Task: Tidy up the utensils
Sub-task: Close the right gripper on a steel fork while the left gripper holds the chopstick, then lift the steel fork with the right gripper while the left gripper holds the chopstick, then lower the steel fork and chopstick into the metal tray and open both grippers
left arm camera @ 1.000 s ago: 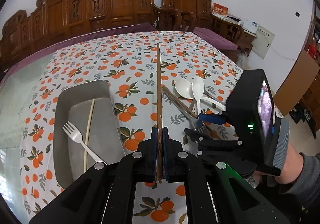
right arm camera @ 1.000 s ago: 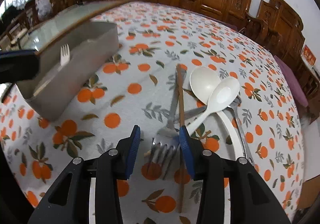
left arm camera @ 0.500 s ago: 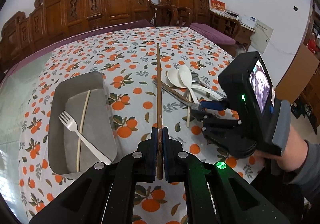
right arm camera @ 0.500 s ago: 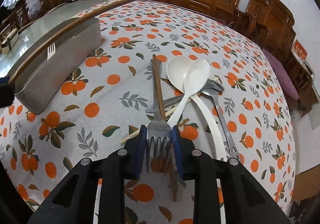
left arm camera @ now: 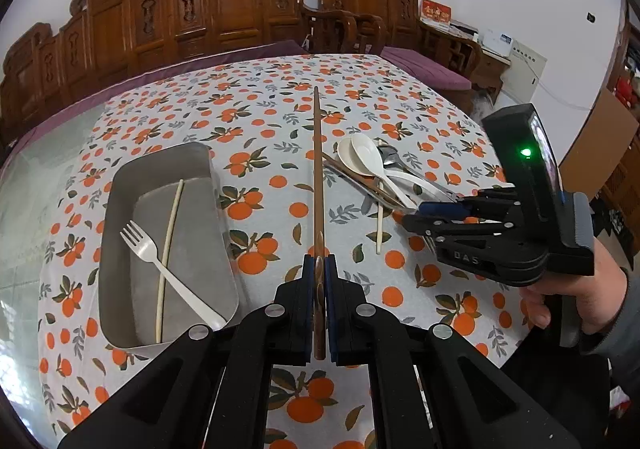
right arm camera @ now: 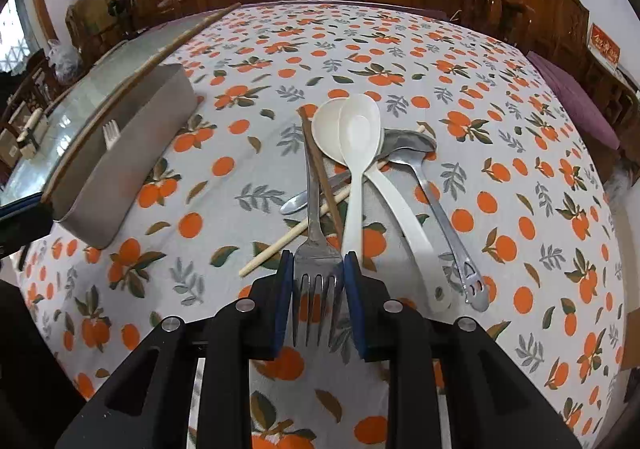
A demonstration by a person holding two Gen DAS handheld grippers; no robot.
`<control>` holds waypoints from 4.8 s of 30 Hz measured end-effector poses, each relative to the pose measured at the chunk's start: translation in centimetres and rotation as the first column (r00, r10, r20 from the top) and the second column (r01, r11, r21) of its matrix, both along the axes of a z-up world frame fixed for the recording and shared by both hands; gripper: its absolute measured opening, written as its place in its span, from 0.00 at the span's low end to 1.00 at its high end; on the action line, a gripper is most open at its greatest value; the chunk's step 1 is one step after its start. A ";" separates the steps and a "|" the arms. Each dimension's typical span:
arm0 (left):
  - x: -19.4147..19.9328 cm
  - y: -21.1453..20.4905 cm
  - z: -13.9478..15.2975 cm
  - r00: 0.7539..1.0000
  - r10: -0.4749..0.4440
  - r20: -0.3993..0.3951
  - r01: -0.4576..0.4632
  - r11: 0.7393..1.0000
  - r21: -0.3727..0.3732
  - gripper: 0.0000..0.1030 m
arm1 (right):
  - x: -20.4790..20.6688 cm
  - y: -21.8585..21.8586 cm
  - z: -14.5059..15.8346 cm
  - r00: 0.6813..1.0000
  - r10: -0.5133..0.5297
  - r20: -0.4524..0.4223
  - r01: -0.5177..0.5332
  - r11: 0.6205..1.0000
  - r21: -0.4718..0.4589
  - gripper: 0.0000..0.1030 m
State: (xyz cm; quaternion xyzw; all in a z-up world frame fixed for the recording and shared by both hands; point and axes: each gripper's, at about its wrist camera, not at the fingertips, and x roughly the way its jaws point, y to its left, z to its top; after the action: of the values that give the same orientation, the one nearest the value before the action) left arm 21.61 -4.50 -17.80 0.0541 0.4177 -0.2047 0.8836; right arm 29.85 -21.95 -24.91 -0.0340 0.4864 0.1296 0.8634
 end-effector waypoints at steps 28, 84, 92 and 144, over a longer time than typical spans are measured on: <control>-0.2 0.3 0.1 1.000 -0.001 0.002 0.001 1.000 -0.007 0.04 | -0.9 -0.3 -1.3 0.999 0.012 -0.047 -0.013 1.000 -0.024 0.05; 5.8 10.4 -2.3 0.944 0.327 -0.043 -0.322 0.943 0.085 0.04 | 1.5 9.9 5.2 0.986 0.161 0.032 -0.164 0.979 0.121 0.05; 5.4 11.5 -0.9 0.945 0.327 -0.021 -0.326 0.944 0.052 0.24 | 2.0 11.5 4.9 0.989 0.151 0.006 -0.150 0.977 0.152 0.05; 4.0 8.0 2.4 0.959 0.258 0.119 -0.258 0.966 -0.014 0.87 | 0.6 2.3 6.8 0.986 0.117 0.122 -0.121 0.992 0.026 0.16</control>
State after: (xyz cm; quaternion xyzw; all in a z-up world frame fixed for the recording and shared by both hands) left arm 25.59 3.52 -15.42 0.0121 0.3674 -0.0839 0.9262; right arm 30.43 -19.66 -18.07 -0.0563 0.4282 0.1868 0.8824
